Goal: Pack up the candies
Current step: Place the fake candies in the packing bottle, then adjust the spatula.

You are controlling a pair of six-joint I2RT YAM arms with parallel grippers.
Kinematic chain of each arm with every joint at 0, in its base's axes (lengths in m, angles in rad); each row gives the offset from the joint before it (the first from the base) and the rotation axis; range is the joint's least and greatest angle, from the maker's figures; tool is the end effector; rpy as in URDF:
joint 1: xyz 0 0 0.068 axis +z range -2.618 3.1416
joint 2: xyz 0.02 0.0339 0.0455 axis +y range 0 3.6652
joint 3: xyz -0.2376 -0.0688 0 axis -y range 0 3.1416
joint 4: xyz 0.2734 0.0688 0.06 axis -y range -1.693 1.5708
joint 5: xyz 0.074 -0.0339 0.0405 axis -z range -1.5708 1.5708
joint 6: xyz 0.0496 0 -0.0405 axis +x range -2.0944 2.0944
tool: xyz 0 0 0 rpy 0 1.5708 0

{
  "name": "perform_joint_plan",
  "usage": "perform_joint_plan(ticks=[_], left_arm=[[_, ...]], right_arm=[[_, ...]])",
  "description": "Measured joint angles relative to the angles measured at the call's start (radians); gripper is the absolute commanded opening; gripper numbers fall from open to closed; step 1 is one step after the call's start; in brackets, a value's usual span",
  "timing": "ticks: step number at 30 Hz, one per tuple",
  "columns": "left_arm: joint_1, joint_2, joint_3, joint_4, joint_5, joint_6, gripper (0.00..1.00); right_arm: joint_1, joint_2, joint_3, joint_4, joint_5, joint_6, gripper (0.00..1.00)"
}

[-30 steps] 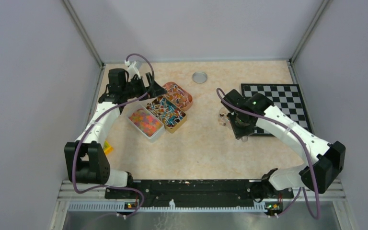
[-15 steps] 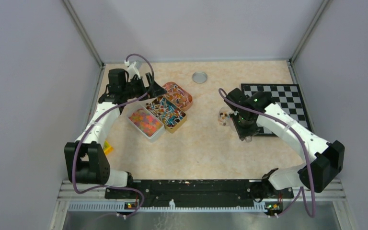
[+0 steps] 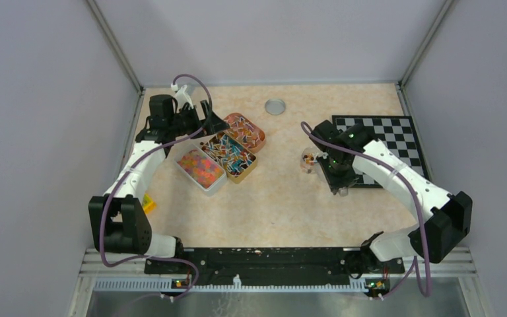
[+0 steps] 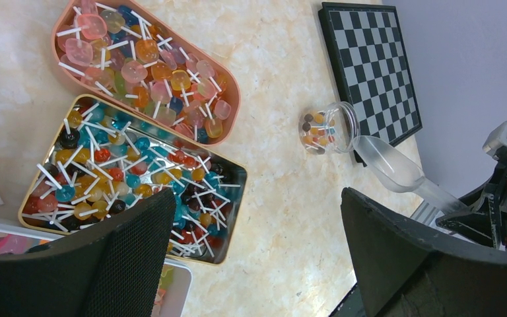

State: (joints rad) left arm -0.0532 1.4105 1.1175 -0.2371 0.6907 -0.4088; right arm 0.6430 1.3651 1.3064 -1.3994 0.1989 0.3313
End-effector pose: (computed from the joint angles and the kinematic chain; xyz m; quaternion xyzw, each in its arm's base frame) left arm 0.3558 -0.0506 0.2698 0.0213 0.8333 -0.3930 0.3882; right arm 0.2153 0.1491 0.2681 -0.1487 0.9823 -0.0614 0.0959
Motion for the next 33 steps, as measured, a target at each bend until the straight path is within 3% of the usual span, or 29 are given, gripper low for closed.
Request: perform_joint_plan(ticks=[10, 18, 26, 33], left_arm=[[0.000, -0.004, -0.005, 0.005, 0.001, 0.000, 0.99], [0.008, -0.021, -0.098, 0.108, 0.039, -0.008, 0.99], [0.007, 0.061, -0.102, 0.155, 0.193, -0.062, 0.98], [-0.026, 0.081, -0.103, 0.195, 0.264, -0.088, 0.81]], right_arm=[[-0.005, 0.021, 0.050, -0.015, 0.001, 0.000, 0.00], [-0.005, 0.021, 0.130, -0.020, -0.005, -0.017, 0.00], [0.001, -0.015, 0.130, 0.089, -0.098, -0.077, 0.00], [0.059, -0.043, 0.127, 0.296, -0.203, -0.157, 0.00]])
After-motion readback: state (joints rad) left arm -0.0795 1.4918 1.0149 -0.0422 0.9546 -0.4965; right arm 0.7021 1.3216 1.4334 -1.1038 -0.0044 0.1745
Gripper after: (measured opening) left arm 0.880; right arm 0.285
